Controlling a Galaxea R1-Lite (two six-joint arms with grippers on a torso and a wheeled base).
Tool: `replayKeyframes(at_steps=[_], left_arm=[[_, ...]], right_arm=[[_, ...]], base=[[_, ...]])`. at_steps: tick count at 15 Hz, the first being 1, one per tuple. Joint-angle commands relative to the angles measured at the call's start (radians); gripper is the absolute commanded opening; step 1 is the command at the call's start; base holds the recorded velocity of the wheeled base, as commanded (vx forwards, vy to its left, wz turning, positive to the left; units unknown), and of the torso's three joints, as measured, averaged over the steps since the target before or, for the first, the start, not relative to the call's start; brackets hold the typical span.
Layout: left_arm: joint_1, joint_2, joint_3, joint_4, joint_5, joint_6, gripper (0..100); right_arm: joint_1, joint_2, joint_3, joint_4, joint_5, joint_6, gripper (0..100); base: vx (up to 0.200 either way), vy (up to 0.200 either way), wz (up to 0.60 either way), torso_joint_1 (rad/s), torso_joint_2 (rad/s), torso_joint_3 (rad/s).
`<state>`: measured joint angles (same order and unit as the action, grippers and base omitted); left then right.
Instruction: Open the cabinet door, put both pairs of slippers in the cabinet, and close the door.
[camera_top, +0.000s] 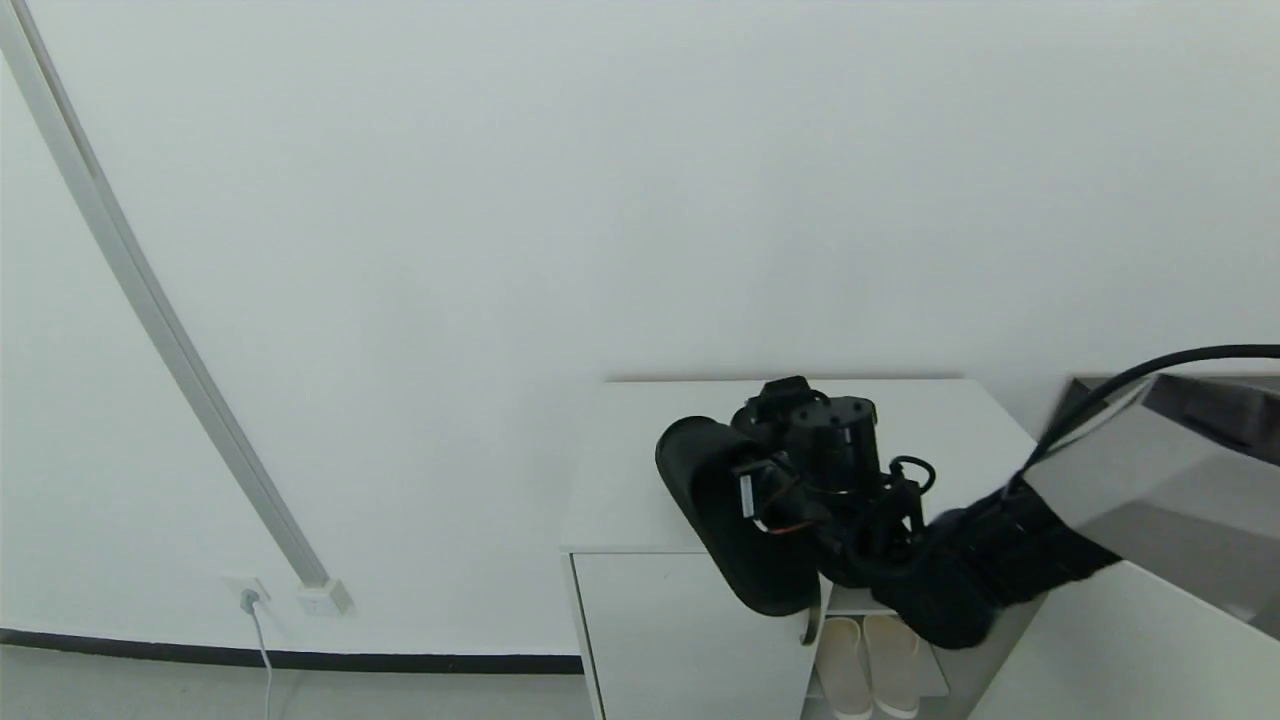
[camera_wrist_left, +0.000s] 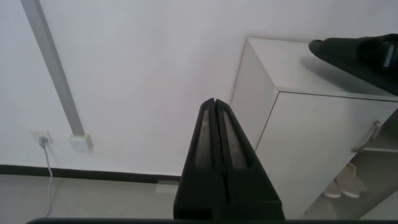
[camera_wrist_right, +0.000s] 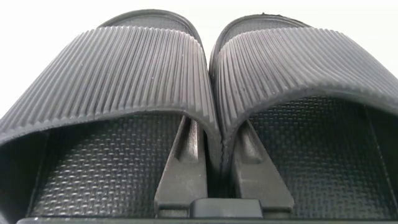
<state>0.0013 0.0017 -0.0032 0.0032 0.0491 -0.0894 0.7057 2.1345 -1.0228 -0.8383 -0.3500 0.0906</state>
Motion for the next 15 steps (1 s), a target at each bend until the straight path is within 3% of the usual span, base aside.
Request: replayKeyframes(at_steps=[1, 5, 12, 15], left_arm=[[0.000, 0.000, 0.000, 0.000, 0.000, -0.001, 0], [0.000, 0.000, 0.000, 0.000, 0.000, -0.003, 0], [0.000, 0.000, 0.000, 0.000, -0.002, -0.003, 0], [0.000, 0.000, 0.000, 0.000, -0.002, -0.004, 0]], right_arm=[[0.057, -0.275, 0.319, -0.127, 0.069, -0.043, 0], [0.121, -0.406, 0.481, -0.125, 0.100, -0.035, 0], [0.129, -0.386, 0.489, -0.127, 0.100, -0.020, 0], [0.135, -0.386, 0.490, -0.127, 0.100, -0.019, 0]], base=[[0.000, 0.000, 0.00, 0.000, 0.00, 0.000], [0.000, 0.000, 0.00, 0.000, 0.00, 0.000], [0.000, 0.000, 0.00, 0.000, 0.00, 0.000], [-0.200, 0.000, 0.00, 0.015, 0.00, 0.001]])
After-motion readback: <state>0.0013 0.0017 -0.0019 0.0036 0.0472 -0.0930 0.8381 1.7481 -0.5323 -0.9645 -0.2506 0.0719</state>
